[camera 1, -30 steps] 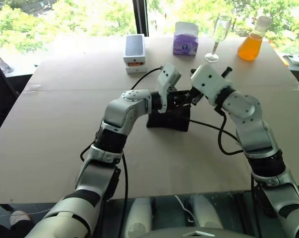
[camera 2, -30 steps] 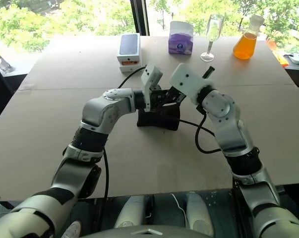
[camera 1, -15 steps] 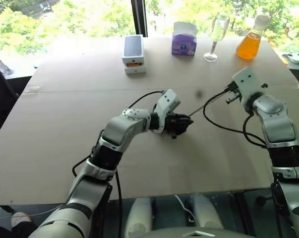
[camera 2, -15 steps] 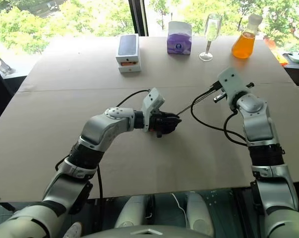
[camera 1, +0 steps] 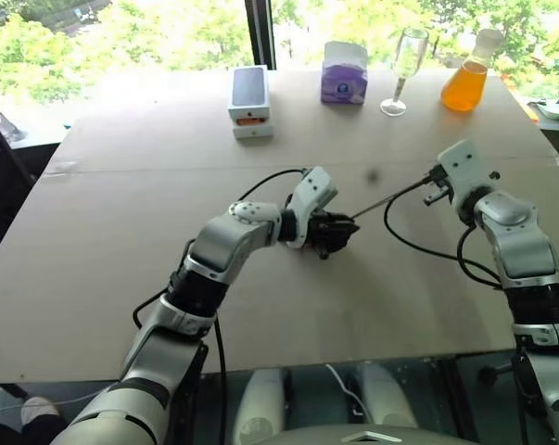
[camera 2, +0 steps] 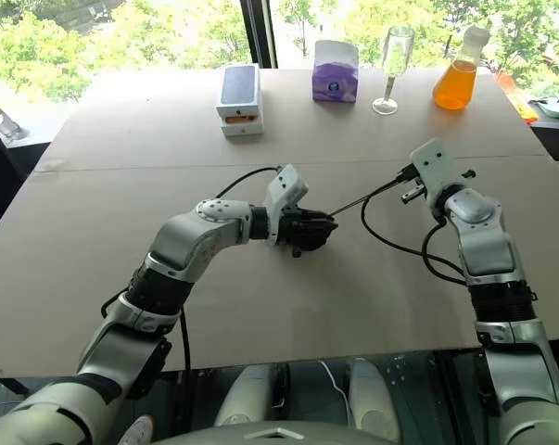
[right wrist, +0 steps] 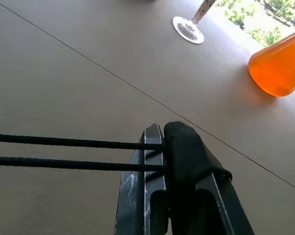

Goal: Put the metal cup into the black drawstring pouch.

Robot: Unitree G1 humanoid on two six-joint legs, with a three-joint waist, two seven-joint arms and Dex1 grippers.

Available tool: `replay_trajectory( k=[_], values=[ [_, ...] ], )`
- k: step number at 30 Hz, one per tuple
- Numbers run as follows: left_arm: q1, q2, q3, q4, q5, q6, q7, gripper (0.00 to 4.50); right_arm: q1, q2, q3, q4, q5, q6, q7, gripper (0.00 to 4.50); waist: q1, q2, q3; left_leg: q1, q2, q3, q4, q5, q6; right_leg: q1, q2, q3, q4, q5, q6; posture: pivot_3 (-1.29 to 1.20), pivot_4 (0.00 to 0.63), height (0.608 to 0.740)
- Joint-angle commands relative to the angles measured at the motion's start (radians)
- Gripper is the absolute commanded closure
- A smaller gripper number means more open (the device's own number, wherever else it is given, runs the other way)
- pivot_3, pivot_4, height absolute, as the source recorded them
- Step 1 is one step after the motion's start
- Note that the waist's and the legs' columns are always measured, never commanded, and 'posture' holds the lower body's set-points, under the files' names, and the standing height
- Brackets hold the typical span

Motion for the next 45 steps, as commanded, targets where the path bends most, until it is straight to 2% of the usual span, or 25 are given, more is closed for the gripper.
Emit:
replay_trajectory(
  k=[1,2,3,5,6,7,9,10,11,12,16,18,19,23,26,27,31,35,39,45],
  values=[
    [0.017,0.018,0.077,0.036,-0.027,0.084,0.015,4.29,0.010,-0.001,-0.083,-0.032,0.063,0.020,0.008,4.50,0.000,0.000,0.000,0.000,0.000,0.000,0.000,0.000,0.000,0.000,0.000,0.000,0.000,0.000,0.000,0.00,0.150,0.740],
    [0.007,-0.002,0.132,0.032,-0.083,0.136,0.021,3.79,0.023,-0.001,-0.078,-0.049,0.095,0.020,0.045,4.50,0.000,0.000,0.000,0.000,0.000,0.000,0.000,0.000,0.000,0.000,0.000,0.000,0.000,0.000,0.000,0.00,0.150,0.740],
    [-0.002,-0.016,0.175,0.027,-0.131,0.181,0.021,3.26,0.034,-0.005,-0.071,-0.064,0.109,0.023,0.066,4.00,0.000,0.000,0.000,0.000,0.000,0.000,0.000,0.000,0.000,0.000,0.000,0.000,0.000,0.000,0.000,0.00,0.150,0.740],
    [-0.015,-0.028,0.221,0.013,-0.184,0.237,0.021,2.55,0.050,-0.008,-0.066,-0.084,0.135,0.034,0.093,3.55,0.000,0.000,0.000,-0.001,0.000,-0.001,0.001,0.000,0.000,0.000,0.000,-0.001,0.000,0.000,0.000,0.00,0.150,0.740],
    [-0.037,-0.047,0.289,0.014,-0.247,0.296,0.037,2.07,0.064,0.000,-0.077,-0.096,0.157,0.043,0.097,3.08,0.001,0.000,0.000,-0.001,0.000,-0.001,0.001,0.000,0.000,0.000,0.000,-0.001,0.000,0.000,0.000,0.00,0.150,0.740],
    [-0.059,-0.059,0.348,0.018,-0.303,0.358,0.050,1.44,0.079,0.007,-0.089,-0.105,0.180,0.050,0.105,2.39,0.001,0.000,0.000,-0.001,0.000,-0.001,0.001,0.000,0.000,0.000,0.000,-0.001,0.000,0.000,0.000,0.00,0.150,0.740],
    [-0.089,-0.074,0.431,0.027,-0.371,0.442,0.077,0.58,0.103,0.012,-0.106,-0.117,0.208,0.060,0.110,1.57,0.003,0.000,0.000,-0.002,0.000,-0.001,0.002,0.000,0.000,0.000,0.000,-0.001,0.000,0.000,0.000,0.00,0.150,0.740],
    [-0.105,-0.074,0.479,0.040,-0.401,0.479,0.093,0.16,0.124,0.012,-0.115,-0.127,0.227,0.063,0.120,0.86,0.003,0.000,0.000,-0.002,0.000,-0.002,0.002,0.000,0.000,0.000,0.000,-0.001,0.000,0.000,0.000,0.00,0.150,0.740],
    [-0.123,-0.074,0.529,0.056,-0.425,0.510,0.118,0.16,0.152,0.016,-0.127,-0.149,0.263,0.077,0.142,0.63,0.005,0.000,0.000,-0.002,0.000,-0.002,0.003,0.000,0.000,0.000,0.000,-0.001,0.000,0.000,0.000,0.00,0.150,0.740],
    [-0.137,-0.073,0.573,0.068,-0.444,0.535,0.144,0.16,0.182,0.016,-0.135,-0.176,0.291,0.090,0.158,0.22,0.006,0.000,0.000,-0.002,0.000,-0.002,0.002,0.000,0.000,0.000,0.000,-0.002,0.000,0.000,0.000,0.00,0.150,0.740],
    [-0.129,-0.054,0.645,0.042,-0.419,0.486,0.238,0.16,0.288,0.010,-0.140,-0.287,0.338,0.088,0.185,0.22,0.004,0.000,0.000,-0.002,0.000,-0.002,0.002,0.000,0.000,0.000,0.000,-0.002,-0.001,0.000,0.000,0.00,0.150,0.740],
    [-0.093,-0.039,0.631,0.000,-0.372,0.408,0.267,0.16,0.333,0.038,-0.157,-0.330,0.366,0.035,0.182,0.22,0.002,0.000,0.000,-0.002,0.000,-0.002,0.002,0.000,0.000,0.000,0.000,-0.001,0.000,0.000,0.000,0.00,0.150,0.740],
    [-0.067,-0.067,0.654,-0.027,-0.359,0.323,0.288,0.16,0.354,0.048,-0.160,-0.350,0.377,0.014,0.181,0.22,0.002,0.000,0.000,-0.001,0.000,-0.002,0.002,0.000,0.000,0.000,0.000,-0.001,0.000,0.000,0.000,0.00,0.150,0.740],
    [0.110,-0.038,0.584,-0.178,-0.210,0.012,0.264,0.16,0.415,0.096,-0.163,-0.423,0.423,-0.034,0.181,0.22,0.003,0.000,0.000,-0.001,0.001,-0.001,0.002,0.002,-0.005,0.001,0.000,0.000,0.000,0.000,0.000,0.00,0.150,0.740],
    [0.255,-0.028,0.592,-0.295,-0.215,-0.052,0.254,0.16,0.490,0.076,-0.136,-0.448,0.376,-0.110,0.198,0.22,0.010,0.000,0.000,-0.001,0.000,-0.001,0.001,0.002,-0.005,0.001,-0.001,-0.001,0.000,0.000,0.000,0.00,0.150,0.740],
    [0.308,-0.023,0.593,-0.343,-0.222,-0.061,0.251,0.08,0.520,0.064,-0.132,-0.453,0.366,-0.131,0.211,0.10,0.013,0.000,0.000,-0.001,0.000,-0.001,0.001,0.002,-0.005,0.001,-0.001,-0.001,-0.001,0.000,0.000,0.00,0.150,0.740],
    [0.546,0.018,0.614,-0.525,-0.236,-0.119,0.222,0.08,0.644,-0.008,-0.164,-0.434,0.314,-0.243,0.247,0.10,0.015,0.000,0.000,-0.002,0.000,-0.001,0.001,0.001,-0.003,0.002,-0.003,-0.001,-0.003,0.000,0.000,0.00,0.150,0.740],
    [0.712,0.064,0.651,-0.566,-0.205,-0.197,0.204,0.08,0.711,-0.028,-0.230,-0.401,0.338,-0.332,0.269,0.10,0.015,0.000,0.000,0.002,0.001,-0.001,0.002,-0.001,0.001,0.003,-0.001,-0.001,-0.001,0.000,0.000,0.00,0.150,0.740],
    [0.829,0.088,0.699,-0.585,-0.220,-0.254,0.176,0.08,0.752,-0.044,-0.261,-0.390,0.340,-0.371,0.285,0.10,0.012,0.000,0.000,0.015,0.002,0.000,0.000,-0.001,0.001,0.016,-0.001,-0.001,-0.003,-0.003,-0.004,0.00,0.150,0.740],
    [0.961,0.093,0.768,-0.586,-0.226,-0.343,0.139,0.08,0.788,-0.047,-0.340,-0.367,0.475,-0.445,0.394,0.10,0.013,0.000,0.000,0.015,0.005,0.000,0.000,-0.001,0.002,0.016,-0.002,-0.001,-0.005,-0.003,-0.004,0.00,0.150,0.740]
  ],
)
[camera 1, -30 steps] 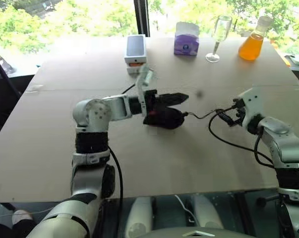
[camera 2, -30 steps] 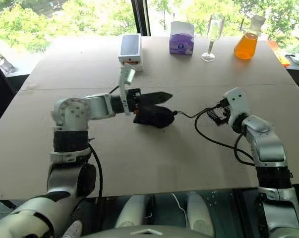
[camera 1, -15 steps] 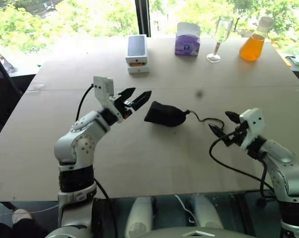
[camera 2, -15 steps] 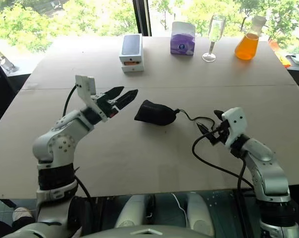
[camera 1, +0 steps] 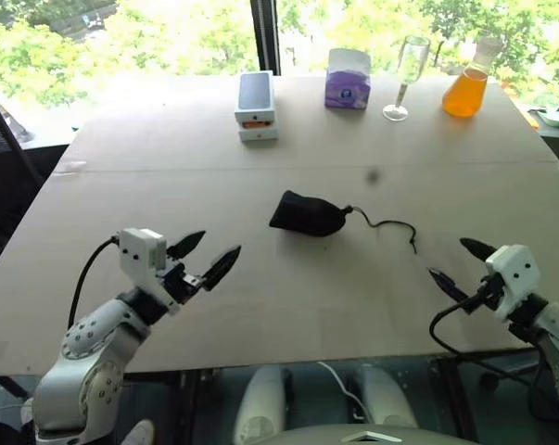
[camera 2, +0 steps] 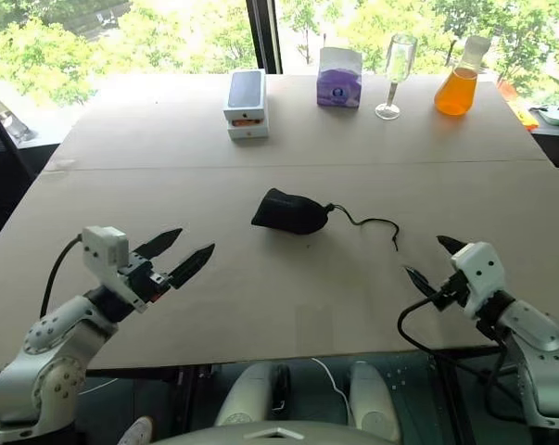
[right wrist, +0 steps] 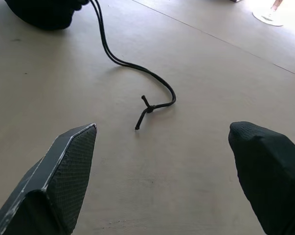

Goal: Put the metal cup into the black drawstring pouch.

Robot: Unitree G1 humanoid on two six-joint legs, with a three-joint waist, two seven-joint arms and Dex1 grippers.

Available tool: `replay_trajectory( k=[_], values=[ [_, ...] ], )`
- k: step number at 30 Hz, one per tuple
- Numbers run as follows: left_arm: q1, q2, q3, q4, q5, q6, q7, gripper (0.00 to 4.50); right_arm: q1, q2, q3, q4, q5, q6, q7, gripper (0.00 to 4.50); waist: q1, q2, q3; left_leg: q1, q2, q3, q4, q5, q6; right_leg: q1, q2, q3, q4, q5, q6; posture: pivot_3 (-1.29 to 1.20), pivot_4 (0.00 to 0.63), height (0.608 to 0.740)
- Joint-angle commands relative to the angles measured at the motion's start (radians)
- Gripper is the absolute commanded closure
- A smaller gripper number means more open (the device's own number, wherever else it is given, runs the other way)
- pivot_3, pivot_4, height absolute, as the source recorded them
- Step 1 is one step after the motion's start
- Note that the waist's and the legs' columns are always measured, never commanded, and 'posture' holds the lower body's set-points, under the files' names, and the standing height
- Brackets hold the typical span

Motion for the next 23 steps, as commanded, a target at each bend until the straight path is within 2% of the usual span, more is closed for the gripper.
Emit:
replay_trajectory(
  k=[1,7,23],
  values=[
    [0.046,0.005,0.048,-0.046,-0.024,-0.065,-0.026,0.08,0.013,-0.017,-0.077,-0.009,0.089,-0.044,0.060,0.10,0.000,0.000,0.000,0.000,0.000,0.000,-0.001,0.000,0.000,0.000,0.000,0.000,0.000,0.000,0.000,0.00,0.150,0.740],
    [0.112,-0.016,0.051,-0.053,-0.028,-0.120,-0.019,0.08,0.055,-0.047,-0.112,-0.040,0.151,-0.031,0.121,0.10,0.003,0.000,0.000,0.000,0.001,0.000,-0.001,0.000,0.000,0.000,0.000,0.000,-0.002,0.000,0.000,0.00,0.150,0.740],
    [0.165,0.012,0.044,-0.086,-0.094,-0.105,-0.004,0.08,-0.031,-0.083,-0.113,-0.012,0.155,0.026,0.089,0.10,0.002,0.000,0.000,0.000,0.001,0.000,-0.002,0.000,0.000,0.000,0.000,0.000,-0.003,0.000,0.000,0.00,0.150,0.740]
  ],
)
